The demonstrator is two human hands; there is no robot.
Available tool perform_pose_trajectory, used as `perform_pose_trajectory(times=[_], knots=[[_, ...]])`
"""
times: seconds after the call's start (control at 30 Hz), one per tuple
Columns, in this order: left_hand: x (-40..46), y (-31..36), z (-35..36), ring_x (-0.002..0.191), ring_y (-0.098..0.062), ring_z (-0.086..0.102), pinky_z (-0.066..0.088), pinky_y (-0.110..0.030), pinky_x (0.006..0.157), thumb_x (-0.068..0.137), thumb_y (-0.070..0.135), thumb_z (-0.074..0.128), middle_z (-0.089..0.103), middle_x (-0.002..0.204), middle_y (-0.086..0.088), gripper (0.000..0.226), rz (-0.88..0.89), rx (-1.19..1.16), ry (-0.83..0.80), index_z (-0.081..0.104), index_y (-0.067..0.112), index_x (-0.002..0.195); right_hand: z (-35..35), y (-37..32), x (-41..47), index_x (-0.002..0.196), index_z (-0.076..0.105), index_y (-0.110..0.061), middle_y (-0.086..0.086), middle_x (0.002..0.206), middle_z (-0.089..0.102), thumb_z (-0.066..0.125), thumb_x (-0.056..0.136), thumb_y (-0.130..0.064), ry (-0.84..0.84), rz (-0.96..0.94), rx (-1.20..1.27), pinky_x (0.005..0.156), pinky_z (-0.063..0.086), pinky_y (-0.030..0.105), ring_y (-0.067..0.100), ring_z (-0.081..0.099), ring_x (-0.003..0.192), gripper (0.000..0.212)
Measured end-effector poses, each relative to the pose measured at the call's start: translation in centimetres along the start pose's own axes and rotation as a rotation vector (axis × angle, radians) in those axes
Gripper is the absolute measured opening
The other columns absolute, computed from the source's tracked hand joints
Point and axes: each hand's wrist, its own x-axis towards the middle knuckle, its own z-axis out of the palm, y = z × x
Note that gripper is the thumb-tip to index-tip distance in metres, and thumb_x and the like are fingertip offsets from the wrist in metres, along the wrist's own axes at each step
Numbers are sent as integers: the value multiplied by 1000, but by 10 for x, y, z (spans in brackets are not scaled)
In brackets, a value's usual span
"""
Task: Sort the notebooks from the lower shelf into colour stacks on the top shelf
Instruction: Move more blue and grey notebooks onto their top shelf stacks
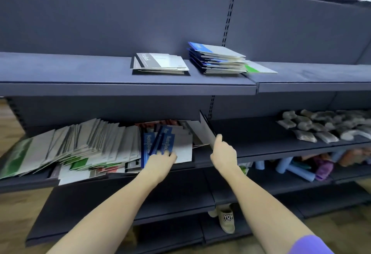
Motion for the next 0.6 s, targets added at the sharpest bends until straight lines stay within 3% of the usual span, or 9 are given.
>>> perform_pose_trajectory(times=[0.1, 0.2, 0.33, 0.4, 0.5, 0.6], knots=[[-4, 1, 1, 113, -32, 51, 45, -39, 72, 92, 9, 55, 54, 127, -10, 42, -35, -40, -41, 42, 15, 131, -11, -24, -7, 135, 35, -4, 14, 110, 65, 58, 95, -12, 38, -74, 16, 67, 42, 34, 33, 66, 94, 47], [-10, -1, 0, 118, -32, 52, 44, -39, 81, 97, 26, 51, 55, 131, -8, 39, -135, -31, -54, 49, 13, 134, -14, -54, -10, 130, 38, -4, 14, 110, 66, 50, 97, -5, 43, -171, -19, 66, 43, 34, 32, 66, 93, 36], [-21, -19, 2, 126, -28, 48, 45, -41, 90, 88, 58, 61, 48, 139, -4, 69, -150, -91, -128, 43, 20, 142, -5, -86, -10, 139, 36, -3, 16, 116, 65, 48, 94, 0, -20, -299, -102, 70, 42, 37, 33, 66, 100, 47], [-28, -28, 0, 127, -27, 45, 46, -41, 91, 87, 55, 64, 45, 139, -5, 73, -161, -160, -148, 38, 22, 146, 3, -98, -10, 135, 41, -7, 14, 116, 65, 48, 94, -3, -60, -370, -99, 70, 38, 35, 33, 65, 100, 41], [-36, -41, 2, 121, -28, 49, 48, -42, 87, 89, 35, 67, 44, 130, -6, 56, -243, -288, -94, 46, 17, 138, 19, -109, -8, 121, 52, -13, 10, 114, 65, 48, 96, -23, -140, -423, 19, 71, 38, 35, 33, 63, 102, 26], [-40, -56, 2, 119, -30, 51, 50, -44, 90, 89, 30, 68, 46, 128, -7, 48, -296, -341, -66, 49, 14, 130, 34, -107, -1, 128, 54, -18, 5, 123, 64, 60, 86, -48, -376, -390, 152, 82, 48, 36, 27, 60, 112, 52]])
